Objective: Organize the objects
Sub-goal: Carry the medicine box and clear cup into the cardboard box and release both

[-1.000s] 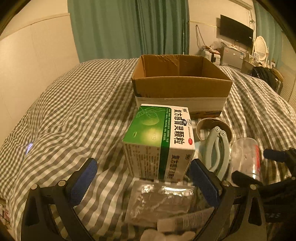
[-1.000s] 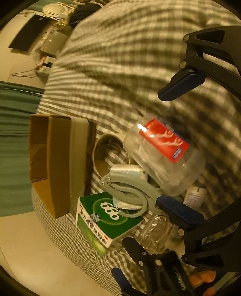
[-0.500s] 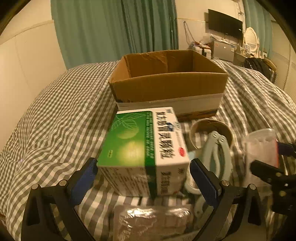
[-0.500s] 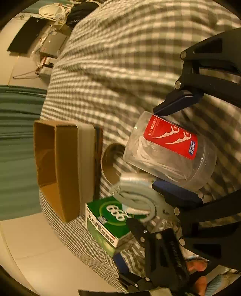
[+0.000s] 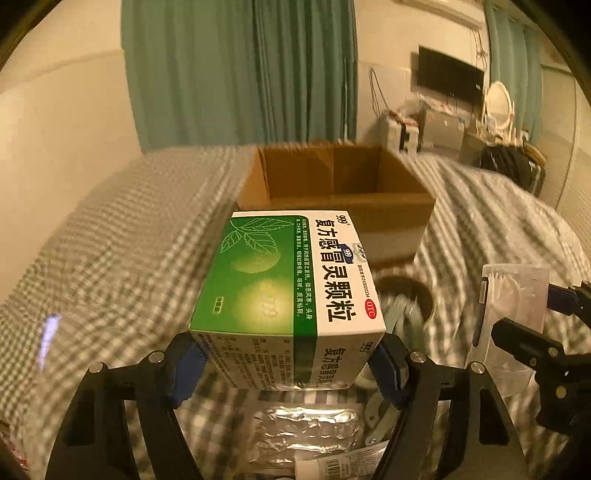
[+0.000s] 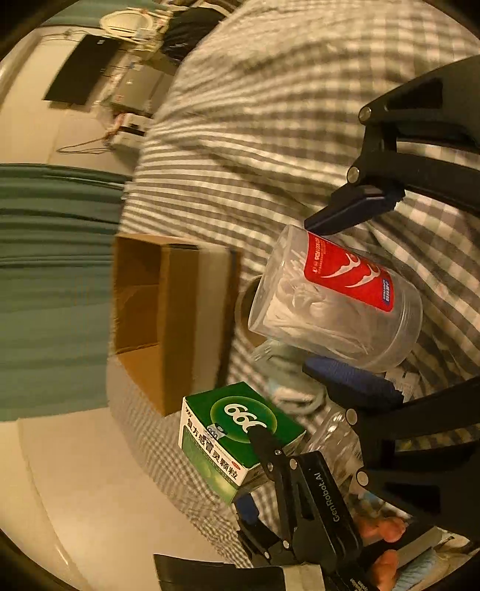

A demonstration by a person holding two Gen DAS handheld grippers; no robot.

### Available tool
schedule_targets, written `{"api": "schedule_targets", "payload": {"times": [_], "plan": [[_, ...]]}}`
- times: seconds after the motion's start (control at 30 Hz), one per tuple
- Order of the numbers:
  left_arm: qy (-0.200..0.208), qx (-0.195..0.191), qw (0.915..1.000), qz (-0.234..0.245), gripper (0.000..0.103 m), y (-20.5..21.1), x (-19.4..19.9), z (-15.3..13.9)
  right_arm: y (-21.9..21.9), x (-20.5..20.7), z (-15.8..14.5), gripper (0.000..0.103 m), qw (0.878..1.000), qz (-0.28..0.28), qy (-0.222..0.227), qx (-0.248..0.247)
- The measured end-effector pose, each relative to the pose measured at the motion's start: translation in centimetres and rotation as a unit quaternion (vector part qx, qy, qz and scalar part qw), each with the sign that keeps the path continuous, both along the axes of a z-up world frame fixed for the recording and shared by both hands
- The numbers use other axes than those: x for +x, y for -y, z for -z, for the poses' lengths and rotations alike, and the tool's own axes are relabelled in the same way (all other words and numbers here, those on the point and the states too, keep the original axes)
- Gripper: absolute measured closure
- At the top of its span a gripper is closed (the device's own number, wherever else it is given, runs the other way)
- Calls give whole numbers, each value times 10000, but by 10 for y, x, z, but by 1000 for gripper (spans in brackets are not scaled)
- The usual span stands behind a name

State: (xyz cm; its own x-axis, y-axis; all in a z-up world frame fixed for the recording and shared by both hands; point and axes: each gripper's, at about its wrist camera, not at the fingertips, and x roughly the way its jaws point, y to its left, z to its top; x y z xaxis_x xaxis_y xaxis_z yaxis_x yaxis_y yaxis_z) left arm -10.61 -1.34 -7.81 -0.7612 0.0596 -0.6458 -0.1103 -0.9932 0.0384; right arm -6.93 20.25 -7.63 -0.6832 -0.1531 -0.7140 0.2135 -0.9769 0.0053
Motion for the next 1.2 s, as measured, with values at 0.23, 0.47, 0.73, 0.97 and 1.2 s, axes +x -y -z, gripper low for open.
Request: {"api": "schedule_targets", "payload": {"times": [0.23,0.47,0.73,0.97,1.2], "plan": [[-585,215,9980,-94,25,8,-4,-76,4,11,-73,36,9956,-199,-910,70],[-808,318,9962,-119,25,10,-56,-116,16,-23,-131,36,9871,-312,-1562,151],[-426,240,9988,-49,25,-1,-144,-84,24,-114,-119,36,9895,-375,-1396,20],[-124,84,9999,57,25,-12,-194,-37,26,-199,-68,36,9965,-199,-806,13],[4,39,10000,58,11,-12,-195,-12,21,-213,-41,24,9974,-93,-708,-131]]}}
